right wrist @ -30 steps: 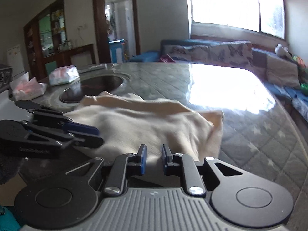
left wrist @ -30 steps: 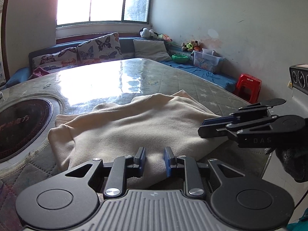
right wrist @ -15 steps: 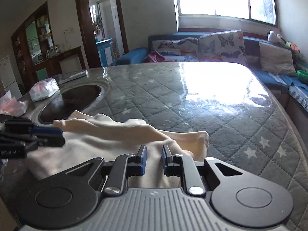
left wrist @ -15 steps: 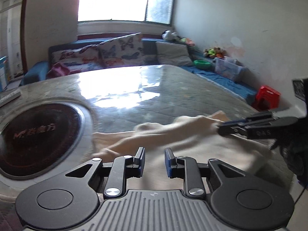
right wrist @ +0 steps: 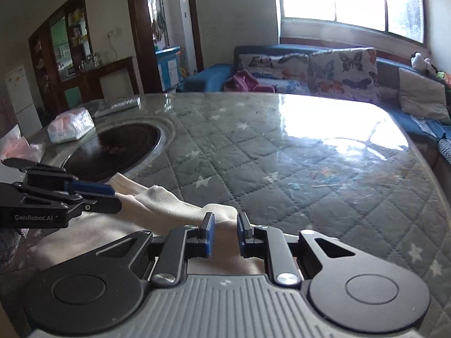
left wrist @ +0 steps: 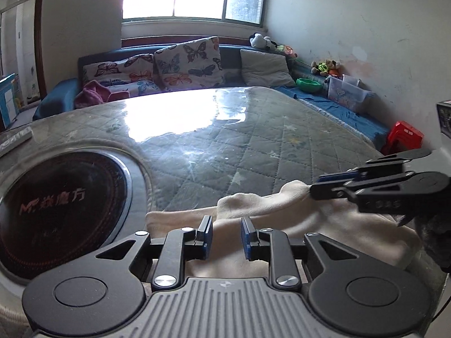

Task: Fold clothes
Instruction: 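Press and smooth the folded sweatshirt with both grippers, then move both grippers to the edge of the folded cream sweatshirt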

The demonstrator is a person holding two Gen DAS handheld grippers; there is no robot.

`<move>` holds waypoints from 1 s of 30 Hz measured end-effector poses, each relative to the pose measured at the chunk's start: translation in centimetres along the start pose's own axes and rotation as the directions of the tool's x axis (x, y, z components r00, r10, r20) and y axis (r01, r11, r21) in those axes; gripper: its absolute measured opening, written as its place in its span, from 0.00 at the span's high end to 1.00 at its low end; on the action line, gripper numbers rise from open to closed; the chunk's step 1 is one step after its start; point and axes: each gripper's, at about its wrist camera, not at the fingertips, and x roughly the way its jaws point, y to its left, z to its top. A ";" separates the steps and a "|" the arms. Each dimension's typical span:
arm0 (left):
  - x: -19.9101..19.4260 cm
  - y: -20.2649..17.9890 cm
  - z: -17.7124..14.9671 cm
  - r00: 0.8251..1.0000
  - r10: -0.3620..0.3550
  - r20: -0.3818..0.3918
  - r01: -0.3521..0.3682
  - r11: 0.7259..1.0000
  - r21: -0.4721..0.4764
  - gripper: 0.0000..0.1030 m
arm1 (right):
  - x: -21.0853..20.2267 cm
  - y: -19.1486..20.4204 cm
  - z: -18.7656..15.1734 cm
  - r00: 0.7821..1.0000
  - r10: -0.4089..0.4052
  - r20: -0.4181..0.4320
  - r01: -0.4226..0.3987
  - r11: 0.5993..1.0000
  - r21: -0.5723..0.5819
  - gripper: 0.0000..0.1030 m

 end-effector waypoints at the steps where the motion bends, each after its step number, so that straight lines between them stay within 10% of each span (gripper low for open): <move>1: 0.5 -0.1 0.1 1.000 0.003 -0.008 -0.003 1.000 0.007 0.77 | 0.6 0.1 -0.1 1.000 -0.013 -0.010 0.013 1.000 -0.012 0.84; 30: -1.6 0.6 -0.5 0.997 0.079 -0.015 -0.080 0.996 -0.033 0.58 | -4.4 5.3 -1.4 0.998 0.038 0.054 -0.031 0.990 -0.140 0.79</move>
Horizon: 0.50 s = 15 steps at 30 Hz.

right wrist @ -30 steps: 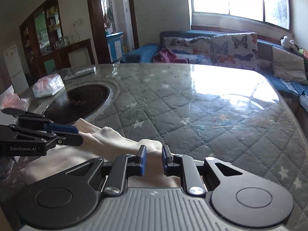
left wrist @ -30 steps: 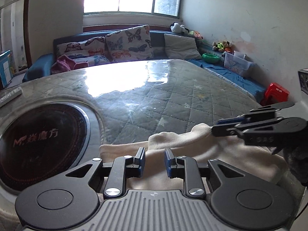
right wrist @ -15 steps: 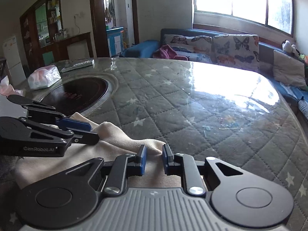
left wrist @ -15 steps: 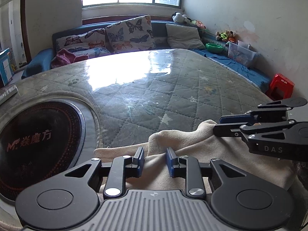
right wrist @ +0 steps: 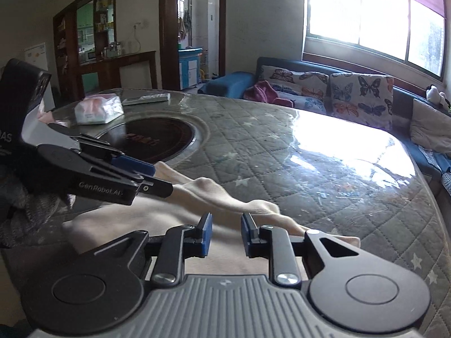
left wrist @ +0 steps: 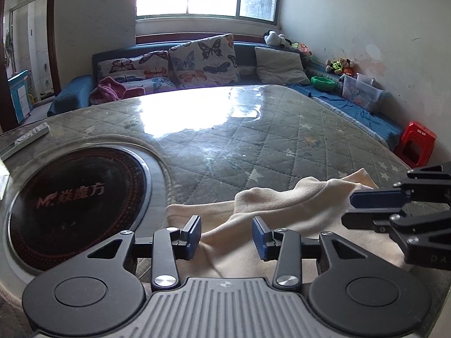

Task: Fold clothes
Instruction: 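Move both grippers to the edge of the folded cream sweatshirt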

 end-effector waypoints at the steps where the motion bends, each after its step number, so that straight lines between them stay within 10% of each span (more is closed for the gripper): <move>1: -0.2 0.2 -0.2 1.000 0.006 -0.001 -0.006 1.000 -0.002 0.58 | -0.3 0.6 -0.1 1.000 0.011 0.004 -0.011 1.000 -0.012 0.79; 15: -2.8 2.5 -1.8 0.999 0.051 -0.004 -0.051 0.995 -0.085 0.53 | -1.5 5.9 -0.6 0.994 0.106 -0.022 -0.109 0.977 -0.184 0.64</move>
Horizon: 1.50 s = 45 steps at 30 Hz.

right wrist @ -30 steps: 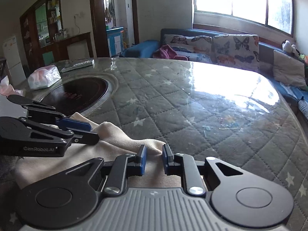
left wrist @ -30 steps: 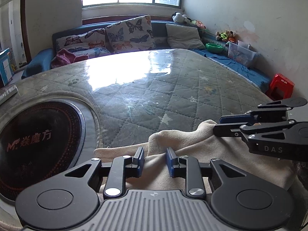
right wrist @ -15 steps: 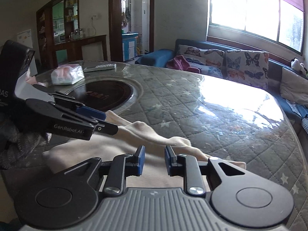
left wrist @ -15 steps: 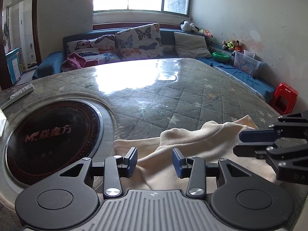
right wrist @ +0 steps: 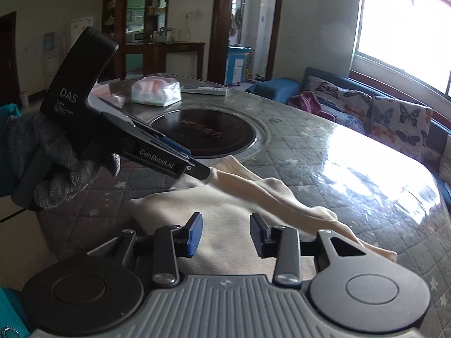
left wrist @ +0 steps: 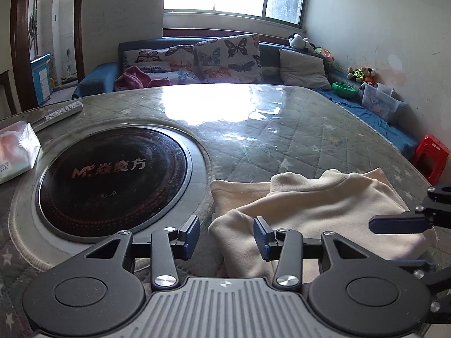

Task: Fold clothes
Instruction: 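Move both grippers to the edge of the folded cream sweatshirt, then grasp the folded sweatshirt edge with both grippers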

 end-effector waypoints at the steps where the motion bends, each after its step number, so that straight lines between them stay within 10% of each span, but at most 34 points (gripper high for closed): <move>1: -0.2 -0.1 -0.2 1.000 -0.006 0.001 0.006 1.000 0.001 0.51 | 0.1 0.2 -0.1 1.000 0.003 -0.003 -0.003 1.000 -0.001 0.63; 19: -1.5 1.4 -2.3 1.000 0.028 -0.009 -0.028 0.997 -0.071 0.45 | 0.9 1.5 -1.3 0.999 0.039 -0.017 -0.039 0.999 0.005 0.62; 33: -2.7 3.3 -2.0 1.000 -0.013 -0.009 0.010 0.957 -0.291 0.31 | 3.7 7.2 -0.1 0.996 0.075 -0.051 -0.086 0.957 -0.276 0.55; 45: -1.2 4.7 -2.8 0.986 -0.165 -0.025 0.121 0.810 -0.574 0.25 | 3.6 6.2 0.4 0.997 0.068 -0.024 -0.072 0.975 -0.210 0.80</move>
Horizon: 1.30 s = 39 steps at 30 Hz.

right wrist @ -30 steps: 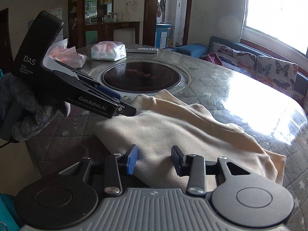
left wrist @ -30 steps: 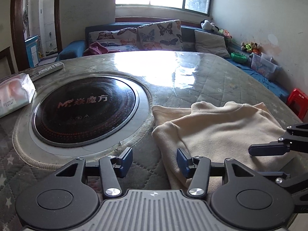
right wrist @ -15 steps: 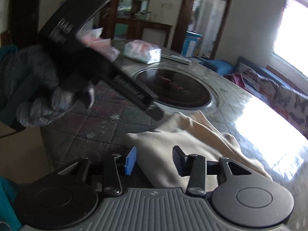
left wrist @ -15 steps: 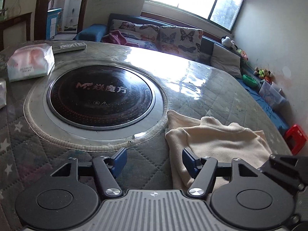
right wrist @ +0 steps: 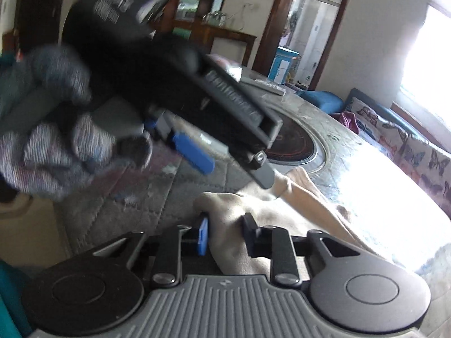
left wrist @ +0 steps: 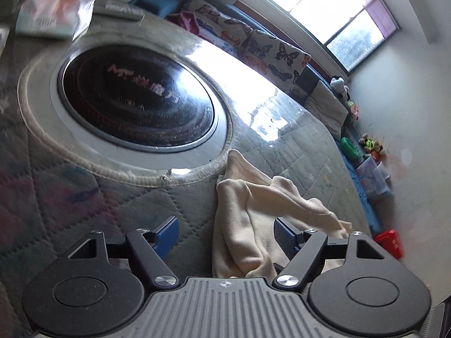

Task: Fold clothes
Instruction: 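Grasp the folded sweatshirt edge with both grippers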

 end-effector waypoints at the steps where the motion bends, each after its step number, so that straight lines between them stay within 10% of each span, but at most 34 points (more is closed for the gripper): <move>1: 0.1 0.1 0.0 1.000 -0.010 -0.004 0.010 1.000 -0.024 0.25 | -0.3 -0.4 0.1 1.000 0.005 0.011 -0.005 1.000 0.020 0.80; 11: 2.1 0.6 0.2 0.989 -0.147 -0.030 0.133 0.950 -0.282 0.28 | -3.6 -3.5 0.0 0.995 0.037 0.096 -0.051 0.986 0.156 0.84; 17: 3.8 1.8 -0.3 0.980 -0.186 -0.072 0.151 0.927 -0.342 0.80 | -3.9 -3.9 -1.0 0.993 0.070 0.095 -0.085 0.983 0.163 0.82; 26: 3.5 1.5 -0.1 0.983 -0.165 -0.082 0.137 0.951 -0.276 0.82 | -5.9 -6.9 -3.7 0.994 -0.025 0.108 -0.010 0.950 0.311 0.76; 34: 3.5 0.6 -0.3 0.987 -0.143 -0.078 0.123 0.967 -0.222 0.82 | -7.0 -14.5 -9.6 0.961 -0.273 -0.050 0.251 0.778 0.575 0.73; 39: 3.6 -0.1 -0.1 0.990 -0.119 -0.079 0.104 0.979 -0.178 0.82 | -6.7 -18.4 -13.3 0.955 -0.282 -0.092 0.263 0.662 0.702 0.65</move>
